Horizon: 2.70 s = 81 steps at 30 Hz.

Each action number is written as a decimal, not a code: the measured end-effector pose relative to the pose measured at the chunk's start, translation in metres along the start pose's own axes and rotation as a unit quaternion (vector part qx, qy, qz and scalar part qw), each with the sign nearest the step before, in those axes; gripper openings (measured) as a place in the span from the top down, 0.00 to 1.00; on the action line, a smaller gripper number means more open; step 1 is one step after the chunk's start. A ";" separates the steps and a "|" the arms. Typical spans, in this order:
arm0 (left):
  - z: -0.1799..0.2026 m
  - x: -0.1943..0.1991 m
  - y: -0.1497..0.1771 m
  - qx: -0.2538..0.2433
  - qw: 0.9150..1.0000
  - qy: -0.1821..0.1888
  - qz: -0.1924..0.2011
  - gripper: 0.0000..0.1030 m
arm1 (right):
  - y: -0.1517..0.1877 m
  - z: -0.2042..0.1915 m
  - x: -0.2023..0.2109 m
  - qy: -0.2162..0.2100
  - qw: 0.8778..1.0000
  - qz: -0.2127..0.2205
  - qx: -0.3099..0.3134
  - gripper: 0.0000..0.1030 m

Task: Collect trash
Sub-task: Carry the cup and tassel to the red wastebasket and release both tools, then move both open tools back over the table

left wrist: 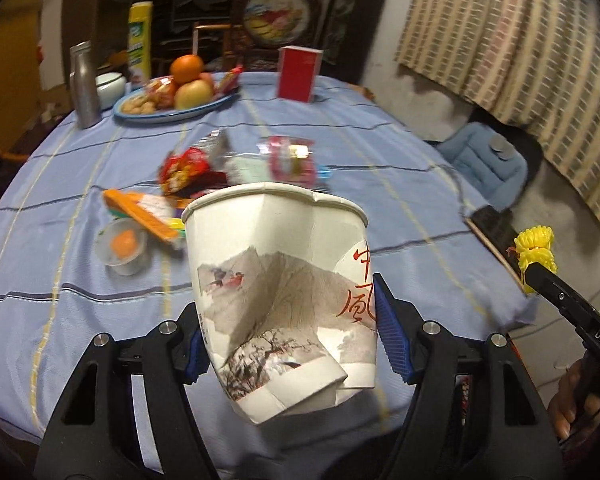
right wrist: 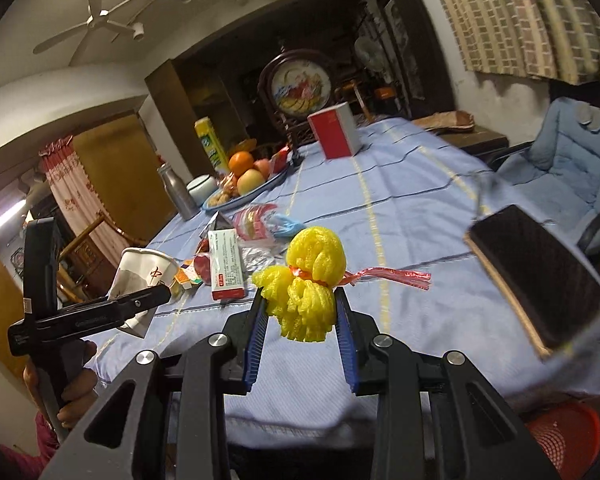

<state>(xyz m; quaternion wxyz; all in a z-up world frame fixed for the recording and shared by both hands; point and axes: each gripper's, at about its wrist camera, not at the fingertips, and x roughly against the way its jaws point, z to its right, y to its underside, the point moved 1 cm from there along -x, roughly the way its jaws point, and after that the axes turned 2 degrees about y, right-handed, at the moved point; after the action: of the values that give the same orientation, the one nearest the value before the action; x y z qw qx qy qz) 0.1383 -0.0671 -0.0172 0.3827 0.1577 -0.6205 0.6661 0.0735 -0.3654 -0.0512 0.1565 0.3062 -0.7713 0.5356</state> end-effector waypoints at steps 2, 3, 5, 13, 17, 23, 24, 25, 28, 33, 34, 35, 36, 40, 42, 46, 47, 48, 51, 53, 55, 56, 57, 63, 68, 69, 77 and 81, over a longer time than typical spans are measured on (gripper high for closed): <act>0.015 0.005 0.003 -0.012 1.000 0.010 0.002 0.35 | 0.004 0.008 0.018 0.011 1.000 0.010 -0.003 0.68; 0.023 0.007 0.004 -0.019 1.000 0.015 0.004 0.35 | 0.006 0.013 0.027 0.017 1.000 0.015 -0.005 0.68; 0.039 0.010 0.008 -0.035 0.999 0.025 0.006 0.35 | 0.013 0.026 0.049 0.033 0.999 0.027 -0.013 0.68; 0.102 0.019 0.027 -0.093 0.993 0.077 0.005 0.34 | 0.059 0.092 0.122 0.122 0.990 0.045 -0.061 0.67; 0.133 0.015 0.038 -0.121 0.987 0.102 -0.012 0.34 | 0.091 0.135 0.140 0.166 0.980 0.032 -0.105 0.67; 0.179 -0.002 0.050 -0.165 0.978 0.121 -0.036 0.34 | 0.138 0.197 0.123 0.220 0.961 -0.036 -0.163 0.37; 0.187 -0.004 0.051 -0.172 0.976 0.124 -0.040 0.34 | 0.144 0.204 0.122 0.229 0.958 -0.040 -0.171 0.34; 0.194 -0.007 0.053 -0.179 0.975 0.128 -0.044 0.34 | 0.148 0.213 0.121 0.232 0.954 -0.043 -0.183 0.34; 0.215 -0.017 0.059 -0.199 0.969 0.138 -0.056 0.34 | 0.150 0.223 0.126 0.224 0.953 -0.031 -0.203 0.33; 0.255 -0.035 0.069 -0.236 0.956 0.158 -0.076 0.34 | 0.150 0.233 0.159 0.243 0.945 0.014 -0.217 0.27; 0.265 -0.040 0.072 -0.245 0.952 0.163 -0.082 0.34 | 0.151 0.235 0.166 0.244 0.943 0.024 -0.223 0.27; 0.272 -0.043 0.074 -0.251 0.950 0.167 -0.086 0.34 | 0.149 0.236 0.173 0.244 0.942 0.031 -0.228 0.26; 0.281 -0.046 0.076 -0.258 0.947 0.171 -0.090 0.34 | 0.150 0.237 0.178 0.246 0.940 0.037 -0.232 0.26; 0.317 -0.064 0.089 -0.287 0.933 0.186 -0.113 0.33 | 0.154 0.242 0.195 0.249 0.936 0.054 -0.242 0.26; 0.333 -0.072 0.095 -0.300 0.926 0.192 -0.124 0.33 | 0.155 0.245 0.198 0.251 0.935 0.057 -0.245 0.26; 0.361 -0.090 0.105 -0.317 0.914 0.205 -0.147 0.33 | 0.160 0.253 0.200 0.252 0.933 0.054 -0.251 0.25; 0.368 -0.096 0.109 -0.321 0.912 0.207 -0.153 0.33 | 0.161 0.255 0.199 0.253 0.932 0.053 -0.253 0.25; 0.374 -0.101 0.112 -0.323 0.910 0.207 -0.156 0.32 | 0.162 0.256 0.199 0.254 0.932 0.051 -0.254 0.25; 0.384 -0.109 0.122 -0.335 0.908 0.193 -0.160 0.19 | 0.166 0.261 0.199 0.254 0.931 0.048 -0.259 0.25; 0.387 -0.108 0.126 -0.344 0.908 0.186 -0.151 0.12 | 0.167 0.264 0.198 0.252 0.931 0.046 -0.261 0.25; 0.389 -0.104 0.127 -0.351 0.908 0.180 -0.142 0.09 | 0.169 0.265 0.198 0.251 0.930 0.046 -0.263 0.25; 0.388 -0.102 0.127 -0.353 0.909 0.176 -0.137 0.09 | 0.169 0.265 0.198 0.249 0.931 0.047 -0.264 0.25; 0.387 -0.101 0.126 -0.353 0.910 0.173 -0.134 0.08 | 0.169 0.265 0.197 0.247 0.931 0.047 -0.265 0.25; 0.367 -0.093 0.116 -0.342 0.922 0.142 -0.113 0.08 | 0.164 0.255 0.195 0.240 0.936 0.046 -0.254 0.25; 0.340 -0.082 0.100 -0.319 0.936 0.117 -0.090 0.07 | 0.153 0.238 0.194 0.232 0.943 0.048 -0.234 0.23; 0.334 -0.080 0.097 -0.314 0.939 0.112 -0.085 0.07 | 0.150 0.235 0.194 0.231 0.944 0.049 -0.229 0.22; 0.270 -0.064 0.071 -0.256 0.963 0.065 -0.057 0.07 | 0.128 0.197 0.183 0.210 0.959 0.045 -0.186 0.17; 0.230 -0.062 0.059 -0.218 0.974 0.038 -0.051 0.07 | 0.117 0.177 0.169 0.200 0.965 0.033 -0.164 0.14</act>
<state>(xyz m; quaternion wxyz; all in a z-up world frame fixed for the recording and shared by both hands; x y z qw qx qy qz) 0.0764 -0.3005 -0.0600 0.4645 0.0764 -0.7270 0.4998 -0.1154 -0.5520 -0.1076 0.3378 0.1375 -0.8115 0.4566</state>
